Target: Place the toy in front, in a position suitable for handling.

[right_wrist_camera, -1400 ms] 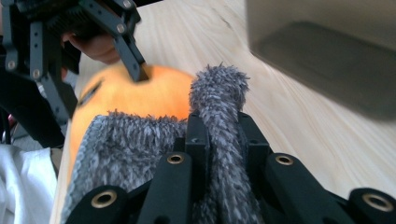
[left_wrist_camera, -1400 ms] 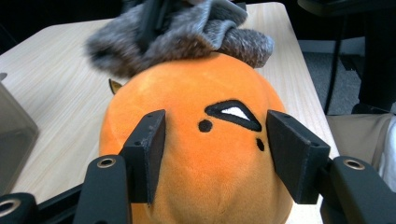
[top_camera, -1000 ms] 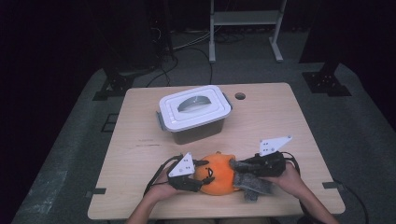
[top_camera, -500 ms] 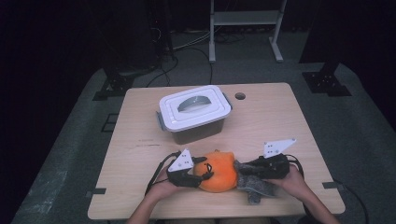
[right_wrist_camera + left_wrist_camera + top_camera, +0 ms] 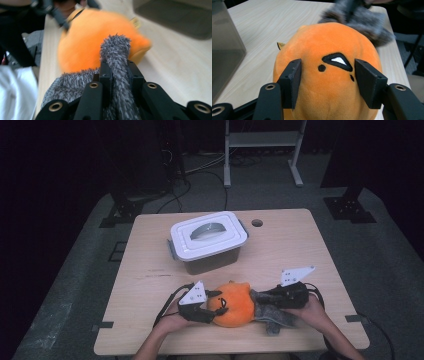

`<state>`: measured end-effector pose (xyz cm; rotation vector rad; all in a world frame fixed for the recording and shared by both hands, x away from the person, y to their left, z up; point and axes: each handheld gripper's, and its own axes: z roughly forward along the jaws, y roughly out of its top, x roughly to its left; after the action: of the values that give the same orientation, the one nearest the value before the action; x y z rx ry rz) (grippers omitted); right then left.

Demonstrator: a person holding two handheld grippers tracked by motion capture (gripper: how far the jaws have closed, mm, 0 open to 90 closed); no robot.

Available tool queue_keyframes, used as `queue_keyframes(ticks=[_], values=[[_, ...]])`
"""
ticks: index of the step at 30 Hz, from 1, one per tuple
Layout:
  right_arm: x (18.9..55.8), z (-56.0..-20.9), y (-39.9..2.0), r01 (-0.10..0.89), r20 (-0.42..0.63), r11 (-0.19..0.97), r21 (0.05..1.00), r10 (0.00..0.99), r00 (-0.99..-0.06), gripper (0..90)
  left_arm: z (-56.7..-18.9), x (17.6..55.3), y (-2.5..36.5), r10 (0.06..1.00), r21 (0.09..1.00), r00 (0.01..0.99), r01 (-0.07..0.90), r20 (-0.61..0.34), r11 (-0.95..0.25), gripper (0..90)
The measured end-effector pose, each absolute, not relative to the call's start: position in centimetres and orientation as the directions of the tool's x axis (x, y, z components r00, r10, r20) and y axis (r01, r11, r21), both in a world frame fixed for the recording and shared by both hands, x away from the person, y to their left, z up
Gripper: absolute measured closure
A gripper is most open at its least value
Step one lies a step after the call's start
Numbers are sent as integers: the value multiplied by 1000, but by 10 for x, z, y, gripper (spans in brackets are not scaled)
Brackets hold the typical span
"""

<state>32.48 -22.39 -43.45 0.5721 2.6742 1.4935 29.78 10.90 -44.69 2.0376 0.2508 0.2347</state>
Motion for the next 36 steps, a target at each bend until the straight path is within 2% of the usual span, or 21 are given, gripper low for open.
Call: queue_keyframes(ticks=[5, 9, 18, 22, 28, 31, 35, 36], values=[[348, -430, -212, 313, 159, 445, 839, 350, -923, 775, -447, 294, 111, 222, 884, 972, 34, 80, -467, 406], [355, -431, -207, 326, 175, 437, 839, 350, -920, 774, -448, 296, 114, 247, 881, 967, 62, 64, -470, 407], [323, -441, -225, 351, 213, 469, 810, 322, -922, 775, -448, 298, 108, 320, 884, 946, 104, 54, -456, 403], [309, -431, -226, 320, 199, 469, 823, 289, -936, 774, -447, 298, 103, 311, 892, 949, 92, 56, -442, 394], [314, -410, -205, 246, 134, 455, 856, 264, -955, 774, -446, 295, 94, 299, 893, 950, 56, 91, -447, 381], [317, -415, -196, 239, 125, 481, 843, 256, -959, 775, -444, 295, 96, 292, 894, 950, 36, 108, -447, 343], [319, -421, -198, 242, 126, 468, 850, 266, -956, 776, -442, 294, 101, 277, 903, 955, 26, 104, -429, 195], [319, -421, -200, 246, 126, 465, 850, 273, -954, 776, -444, 294, 102, 271, 905, 958, 31, 95, -425, 183]])
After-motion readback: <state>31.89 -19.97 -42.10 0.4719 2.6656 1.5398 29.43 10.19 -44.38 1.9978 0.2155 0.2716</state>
